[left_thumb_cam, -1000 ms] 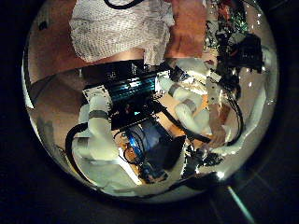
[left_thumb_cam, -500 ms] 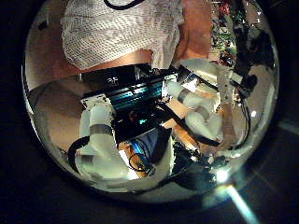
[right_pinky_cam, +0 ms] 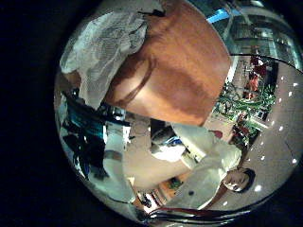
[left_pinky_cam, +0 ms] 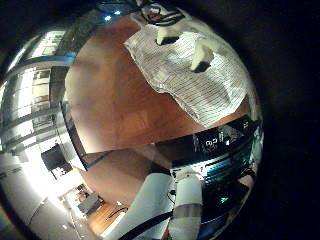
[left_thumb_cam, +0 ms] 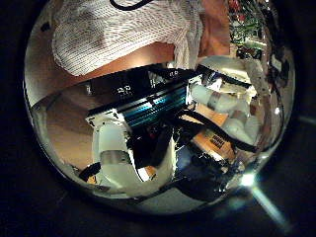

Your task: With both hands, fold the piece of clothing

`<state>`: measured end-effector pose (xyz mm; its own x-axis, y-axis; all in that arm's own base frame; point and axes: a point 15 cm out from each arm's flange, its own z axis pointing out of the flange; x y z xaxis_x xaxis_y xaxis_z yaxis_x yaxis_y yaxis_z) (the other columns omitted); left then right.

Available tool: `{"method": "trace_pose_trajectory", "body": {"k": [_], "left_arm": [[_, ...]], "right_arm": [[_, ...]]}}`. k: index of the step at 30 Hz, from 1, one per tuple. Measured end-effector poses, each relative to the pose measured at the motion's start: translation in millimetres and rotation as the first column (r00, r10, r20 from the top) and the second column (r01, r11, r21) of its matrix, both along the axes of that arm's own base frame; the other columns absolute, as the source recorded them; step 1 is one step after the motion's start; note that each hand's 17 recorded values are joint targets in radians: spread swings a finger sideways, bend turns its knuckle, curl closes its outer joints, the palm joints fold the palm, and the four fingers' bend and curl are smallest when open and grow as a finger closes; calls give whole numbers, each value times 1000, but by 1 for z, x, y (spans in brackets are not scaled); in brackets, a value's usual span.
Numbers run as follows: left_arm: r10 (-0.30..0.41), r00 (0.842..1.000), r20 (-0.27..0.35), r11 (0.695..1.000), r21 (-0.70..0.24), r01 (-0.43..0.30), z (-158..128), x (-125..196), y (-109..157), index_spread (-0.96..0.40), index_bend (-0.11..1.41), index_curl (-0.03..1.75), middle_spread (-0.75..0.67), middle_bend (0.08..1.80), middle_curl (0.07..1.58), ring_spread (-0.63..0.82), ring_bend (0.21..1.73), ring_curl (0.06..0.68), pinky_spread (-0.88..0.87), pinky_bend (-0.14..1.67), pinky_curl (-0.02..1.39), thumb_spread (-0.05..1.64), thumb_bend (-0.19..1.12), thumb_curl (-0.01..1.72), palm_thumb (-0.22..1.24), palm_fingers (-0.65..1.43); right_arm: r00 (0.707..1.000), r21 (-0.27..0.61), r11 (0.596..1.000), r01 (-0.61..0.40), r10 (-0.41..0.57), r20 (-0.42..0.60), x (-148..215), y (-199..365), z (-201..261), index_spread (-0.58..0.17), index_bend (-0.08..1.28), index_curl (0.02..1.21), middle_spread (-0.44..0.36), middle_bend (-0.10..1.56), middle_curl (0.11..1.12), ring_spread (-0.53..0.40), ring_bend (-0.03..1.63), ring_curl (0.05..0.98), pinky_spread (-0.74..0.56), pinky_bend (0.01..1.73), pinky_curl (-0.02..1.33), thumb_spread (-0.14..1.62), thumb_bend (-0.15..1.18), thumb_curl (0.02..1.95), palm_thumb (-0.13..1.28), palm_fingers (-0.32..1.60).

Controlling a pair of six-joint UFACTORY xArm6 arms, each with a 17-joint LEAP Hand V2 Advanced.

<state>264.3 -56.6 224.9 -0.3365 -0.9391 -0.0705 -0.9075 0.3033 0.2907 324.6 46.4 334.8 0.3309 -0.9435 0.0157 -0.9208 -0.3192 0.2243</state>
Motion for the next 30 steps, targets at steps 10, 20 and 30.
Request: {"method": "trace_pose_trajectory", "body": {"k": [10, 20, 30], "left_arm": [[-10, 999, -33, 1000, 19, 11, -36, -6, 4, 48, 162, 303, 297, 194, 348, 397, 760, 193, 413, 430, 323, 1016, -25, 293, 160, 78], [10, 1000, 28, 998, 69, -12, -70, 16, 7, 35, 195, 331, 113, 350, 401, 259, 721, 176, 341, 322, 290, 1012, -1, 322, 326, 287], [12, 997, 76, 993, 112, -21, -61, 42, 8, -229, 234, 421, -285, 734, 627, -375, 1066, 318, -357, 683, 409, 1083, 56, 382, 666, 1083]], "right_arm": [[1000, 7, 1000, 23, -23, -2, 1, 3, 0, -293, 155, 276, 28, 269, 361, 186, 559, 220, 476, 603, 221, 1196, -17, 225, 128, 210], [1000, 3, 1000, 28, -28, -7, 1, 3, -2, -293, 155, 275, 28, 274, 361, 171, 562, 220, 477, 607, 225, 1199, -18, 222, 114, 210], [999, -1, 1000, 31, -31, -21, -1, 2, -8, -293, 145, 270, 20, 275, 359, 146, 596, 226, 477, 628, 229, 1213, -12, 223, 134, 230]]}}
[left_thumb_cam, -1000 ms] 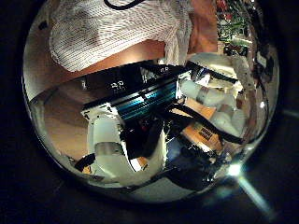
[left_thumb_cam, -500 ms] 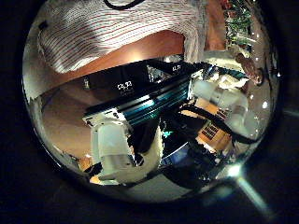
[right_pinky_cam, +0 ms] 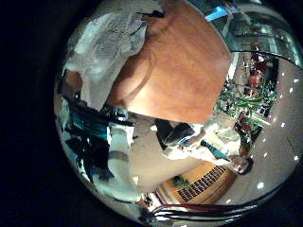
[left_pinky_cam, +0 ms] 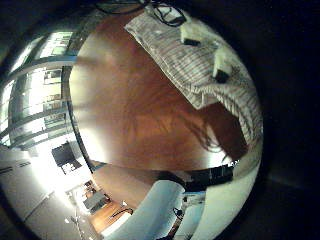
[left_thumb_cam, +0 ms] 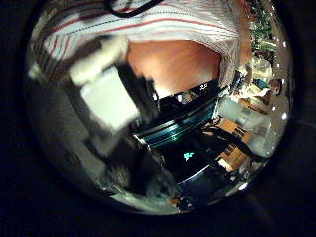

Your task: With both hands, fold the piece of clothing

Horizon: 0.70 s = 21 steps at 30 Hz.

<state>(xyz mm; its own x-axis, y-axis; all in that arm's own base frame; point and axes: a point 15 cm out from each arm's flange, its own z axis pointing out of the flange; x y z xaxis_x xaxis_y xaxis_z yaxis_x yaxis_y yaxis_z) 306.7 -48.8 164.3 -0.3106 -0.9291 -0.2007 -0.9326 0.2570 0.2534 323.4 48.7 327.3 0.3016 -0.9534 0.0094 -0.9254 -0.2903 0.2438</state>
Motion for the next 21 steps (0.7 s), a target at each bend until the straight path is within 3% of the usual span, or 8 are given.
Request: {"method": "trace_pose_trajectory", "body": {"k": [5, 11, 21], "left_arm": [[-1, 999, 50, 1000, -23, 2, 33, 20, -7, -372, 333, 529, -407, 807, 734, -456, 1163, 397, -533, 876, 509, 1120, 59, 423, 759, 1099], [-8, 1000, 18, 999, -36, 8, 72, 35, -15, -486, 383, 655, -497, 856, 813, -479, 1219, 448, -616, 954, 566, 1128, 15, 455, 783, 1030], [-8, 999, -31, 1000, -20, 7, 81, 44, -16, -591, 382, 863, -571, 879, 903, -481, 1265, 492, -654, 1018, 624, 1138, -14, 491, 797, 963]], "right_arm": [[999, -16, 1000, -4, 4, -32, 0, -2, -12, -301, 158, 270, -11, 316, 372, 83, 628, 233, 446, 617, 222, 1223, -2, 239, 215, 280], [998, -19, 1000, -24, 23, -65, 3, 4, -32, -300, 159, 274, -69, 386, 395, 11, 664, 241, 414, 582, 205, 1222, -4, 259, 313, 317], [993, -10, 994, -111, 111, -38, 2, 33, -100, -286, 166, 287, -81, 373, 396, -26, 673, 246, 385, 569, 200, 1161, -21, 278, 359, 269]]}}
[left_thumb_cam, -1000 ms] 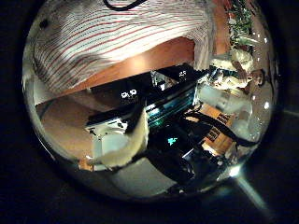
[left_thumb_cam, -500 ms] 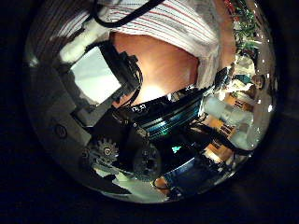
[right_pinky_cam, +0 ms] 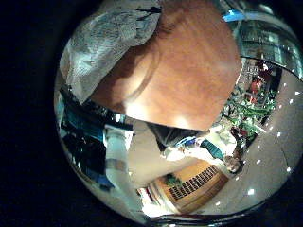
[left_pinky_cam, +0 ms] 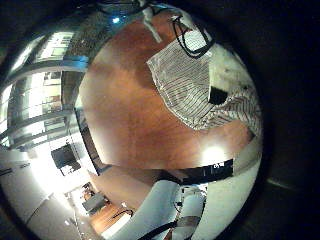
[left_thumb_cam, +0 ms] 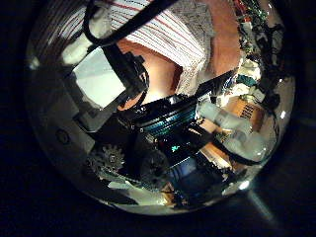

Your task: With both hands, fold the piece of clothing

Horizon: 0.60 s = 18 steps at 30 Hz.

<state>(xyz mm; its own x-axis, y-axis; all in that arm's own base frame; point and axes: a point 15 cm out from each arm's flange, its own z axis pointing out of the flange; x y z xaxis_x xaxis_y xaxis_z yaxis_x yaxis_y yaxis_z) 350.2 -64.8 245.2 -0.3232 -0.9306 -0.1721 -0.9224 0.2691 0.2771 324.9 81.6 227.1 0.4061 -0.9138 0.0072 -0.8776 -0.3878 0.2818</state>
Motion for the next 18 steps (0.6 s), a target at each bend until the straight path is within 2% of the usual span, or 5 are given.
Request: {"method": "trace_pose_trajectory", "body": {"k": [12, 18], "left_arm": [[1, 1000, 2, 1000, -1, -1, 6, 8, -1, -653, 320, 1070, -607, 887, 966, -476, 1295, 513, -663, 1041, 662, 1147, -14, 508, 790, 927], [-5, 1000, -13, 1000, -2, 5, 7, 9, -3, -670, 282, 1147, -615, 887, 985, -477, 1300, 518, -665, 1038, 673, 1150, -14, 511, 788, 926]], "right_arm": [[993, -37, 996, -78, 74, -95, -48, 9, -52, -259, 177, 315, -76, 367, 403, -32, 651, 243, 378, 546, 197, 1090, -23, 288, 375, 282], [993, -65, 994, -89, 83, -89, -49, 18, -72, -243, 169, 321, -68, 365, 409, -32, 645, 242, 377, 543, 196, 1062, -22, 297, 397, 281]]}}
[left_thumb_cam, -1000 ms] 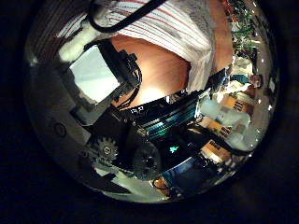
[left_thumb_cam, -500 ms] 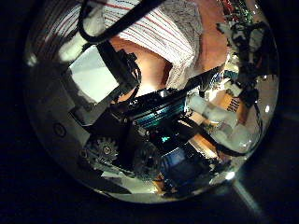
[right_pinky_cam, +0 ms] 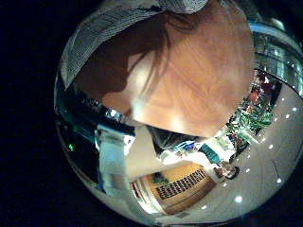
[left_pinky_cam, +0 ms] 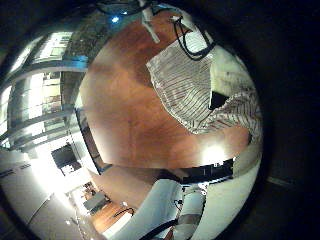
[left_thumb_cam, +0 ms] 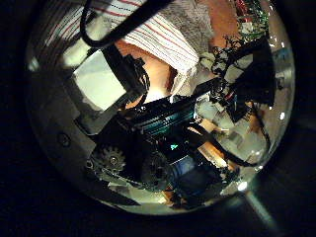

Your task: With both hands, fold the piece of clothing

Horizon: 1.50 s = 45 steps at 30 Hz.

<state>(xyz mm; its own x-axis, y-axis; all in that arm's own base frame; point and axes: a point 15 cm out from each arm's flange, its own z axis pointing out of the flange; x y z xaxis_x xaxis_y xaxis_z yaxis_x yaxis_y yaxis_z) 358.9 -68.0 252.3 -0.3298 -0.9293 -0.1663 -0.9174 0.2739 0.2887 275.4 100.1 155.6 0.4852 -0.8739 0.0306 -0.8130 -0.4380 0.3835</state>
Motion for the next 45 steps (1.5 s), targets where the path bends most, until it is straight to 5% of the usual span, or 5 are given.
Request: {"method": "trace_pose_trajectory", "body": {"k": [12, 21, 30, 38, 45], "left_arm": [[5, 1000, -24, 1000, 9, -5, 2, -5, 4, -685, 216, 1255, -626, 867, 1008, -478, 1291, 521, -669, 1021, 686, 1152, -14, 516, 787, 935], [6, 999, -32, 1000, 8, -6, 10, -9, 7, -685, 185, 1304, -635, 849, 1020, -480, 1282, 522, -674, 1007, 695, 1152, -14, 517, 786, 942], [-3, 999, -44, 1000, 4, 3, 16, -15, 7, -677, 182, 1333, -643, 843, 1031, -481, 1273, 523, -679, 1001, 703, 1152, -14, 521, 781, 941], [-7, 999, -46, 1000, -2, 7, 17, -15, 5, -667, 179, 1347, -648, 835, 1038, -482, 1268, 525, -685, 1003, 708, 1154, -15, 516, 772, 944], [-11, 999, -39, 1000, -5, 11, 20, -13, 4, -659, 177, 1356, -652, 829, 1042, -481, 1270, 526, -689, 999, 710, 1161, -14, 515, 767, 946]], "right_arm": [[999, -66, 998, -8, 11, 41, 13, -3, -11, -332, 141, 290, -211, 495, 486, -256, 1004, 347, -140, 943, 256, 1046, 2, 361, 639, 952], [996, -75, 997, -16, 23, 90, 32, -6, 1, -447, 642, 563, -264, 908, 718, -257, 1194, 501, -293, 1226, 435, 986, 37, 458, 922, 1278], [995, -66, 998, 2, 5, 105, 37, -13, 7, -413, 862, 763, -227, 1114, 834, -240, 1346, 603, -245, 1388, 545, 1041, -18, 520, 956, 1089], [979, -23, 1000, 17, -12, 206, 37, -21, 54, -446, 465, 711, -297, 761, 716, -300, 1296, 582, -435, 1376, 533, 1071, -42, 427, 683, 460], [974, -19, 994, -110, 111, 200, 15, -6, 58, -474, 375, 575, -284, 596, 598, -247, 1018, 458, -168, 1079, 410, 1026, -30, 399, 639, 64]]}}
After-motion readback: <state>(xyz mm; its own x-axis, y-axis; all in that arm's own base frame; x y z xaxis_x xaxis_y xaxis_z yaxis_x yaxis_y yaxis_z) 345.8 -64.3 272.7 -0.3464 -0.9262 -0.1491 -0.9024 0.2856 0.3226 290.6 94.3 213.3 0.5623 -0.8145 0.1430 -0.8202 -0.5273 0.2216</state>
